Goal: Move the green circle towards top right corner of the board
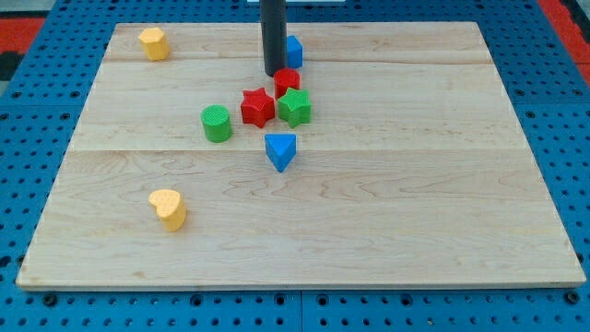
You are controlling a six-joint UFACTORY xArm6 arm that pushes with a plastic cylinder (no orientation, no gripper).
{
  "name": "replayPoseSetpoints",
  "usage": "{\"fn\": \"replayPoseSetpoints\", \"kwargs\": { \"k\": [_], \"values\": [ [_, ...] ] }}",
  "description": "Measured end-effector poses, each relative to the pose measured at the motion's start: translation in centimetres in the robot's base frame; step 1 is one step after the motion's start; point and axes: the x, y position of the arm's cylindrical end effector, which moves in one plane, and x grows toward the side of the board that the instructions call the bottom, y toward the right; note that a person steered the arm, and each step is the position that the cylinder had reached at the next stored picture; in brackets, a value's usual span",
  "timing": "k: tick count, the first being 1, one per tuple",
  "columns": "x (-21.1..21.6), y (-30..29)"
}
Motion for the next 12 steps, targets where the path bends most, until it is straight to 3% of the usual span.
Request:
{"fn": "replayPoseSetpoints", "kwargs": {
  "k": [2, 3, 4, 5, 7, 9, 11, 12],
  "values": [
    [3.1, -9.9],
    [6.7, -12.2],
    [10.0, -6.9],
    [10.4, -0.5],
    [13.1, 2.3],
    [13.3, 12.7],
    [6.0, 13.7],
    [6.0, 15.8]
  ]
}}
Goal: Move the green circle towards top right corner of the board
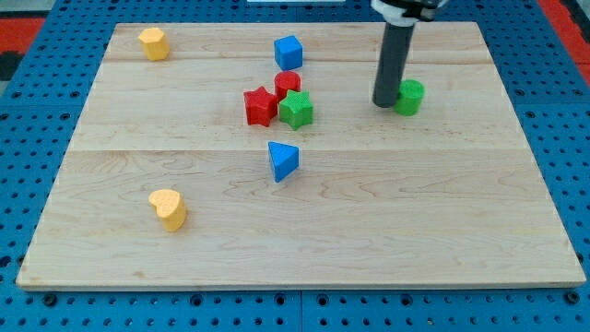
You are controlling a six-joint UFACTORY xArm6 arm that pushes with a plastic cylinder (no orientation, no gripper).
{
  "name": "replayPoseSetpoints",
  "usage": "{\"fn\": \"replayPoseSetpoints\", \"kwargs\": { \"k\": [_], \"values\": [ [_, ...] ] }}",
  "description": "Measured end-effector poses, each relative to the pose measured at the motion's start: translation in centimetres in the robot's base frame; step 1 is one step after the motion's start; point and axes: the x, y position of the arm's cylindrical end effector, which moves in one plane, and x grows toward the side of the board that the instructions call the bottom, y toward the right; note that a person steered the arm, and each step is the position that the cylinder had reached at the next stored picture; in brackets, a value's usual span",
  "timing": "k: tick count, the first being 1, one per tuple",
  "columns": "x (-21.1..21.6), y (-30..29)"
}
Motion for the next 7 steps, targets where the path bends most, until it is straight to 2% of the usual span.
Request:
{"fn": "replayPoseSetpoints", "kwargs": {
  "k": [1, 2, 5, 7],
  "values": [
    [2.3, 0.3],
    [1.6, 3.2],
    [-8.0, 5.9],
    [-8.5, 5.9]
  ]
}}
